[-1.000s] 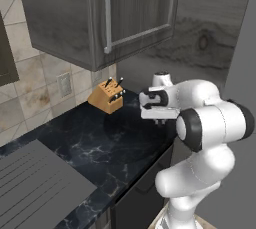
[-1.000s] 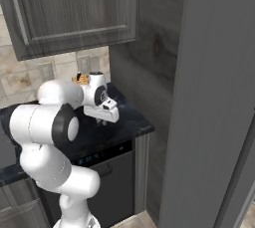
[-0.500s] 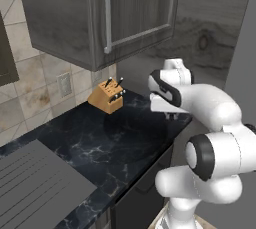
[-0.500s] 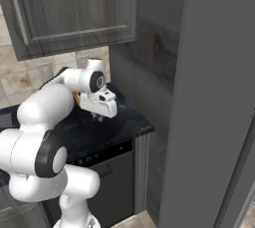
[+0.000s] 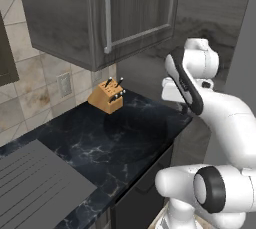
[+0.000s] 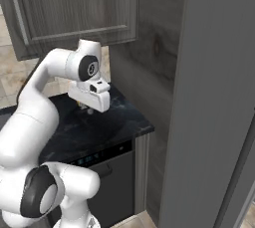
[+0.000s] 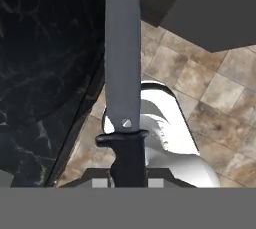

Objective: Retrieve the butter from the fridge and place it on a plate on the dining table. Then retrieve the butter knife by the fridge and place it near the plate.

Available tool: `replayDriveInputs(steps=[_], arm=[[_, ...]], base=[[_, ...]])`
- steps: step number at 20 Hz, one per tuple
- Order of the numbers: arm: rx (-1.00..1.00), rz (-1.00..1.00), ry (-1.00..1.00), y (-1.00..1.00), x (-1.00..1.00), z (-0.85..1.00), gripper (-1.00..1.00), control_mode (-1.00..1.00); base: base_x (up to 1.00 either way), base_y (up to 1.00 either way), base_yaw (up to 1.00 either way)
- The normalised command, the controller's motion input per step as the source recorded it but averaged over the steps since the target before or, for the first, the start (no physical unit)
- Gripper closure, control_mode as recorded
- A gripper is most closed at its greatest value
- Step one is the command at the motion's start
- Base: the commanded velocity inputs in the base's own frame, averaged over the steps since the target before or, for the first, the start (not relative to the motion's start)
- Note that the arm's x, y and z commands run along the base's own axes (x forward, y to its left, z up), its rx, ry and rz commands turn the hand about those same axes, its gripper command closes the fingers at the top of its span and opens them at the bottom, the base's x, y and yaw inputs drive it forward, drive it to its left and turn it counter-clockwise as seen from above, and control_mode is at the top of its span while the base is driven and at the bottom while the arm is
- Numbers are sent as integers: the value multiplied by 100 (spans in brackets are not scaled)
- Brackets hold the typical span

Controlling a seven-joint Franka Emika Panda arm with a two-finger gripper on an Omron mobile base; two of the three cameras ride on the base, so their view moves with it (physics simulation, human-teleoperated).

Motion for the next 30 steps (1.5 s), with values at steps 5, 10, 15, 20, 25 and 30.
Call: replayDriveInputs(steps=[5,10,15,20,25,30], arm=[[1,0,-10,0,-80,68,100,-100],[0,0,-13,0,-73,44,100,-100],[-6,0,-19,0,-64,3,100,-100],[-14,0,-22,0,-9,0,100,-100],[-9,0,-17,0,0,-1,100,-100],[-3,0,-1,-5,0,-18,100,-100]], base=[[0,0,0],[0,0,0],[0,0,0],[0,0,0],[0,0,0],[0,0,0]])
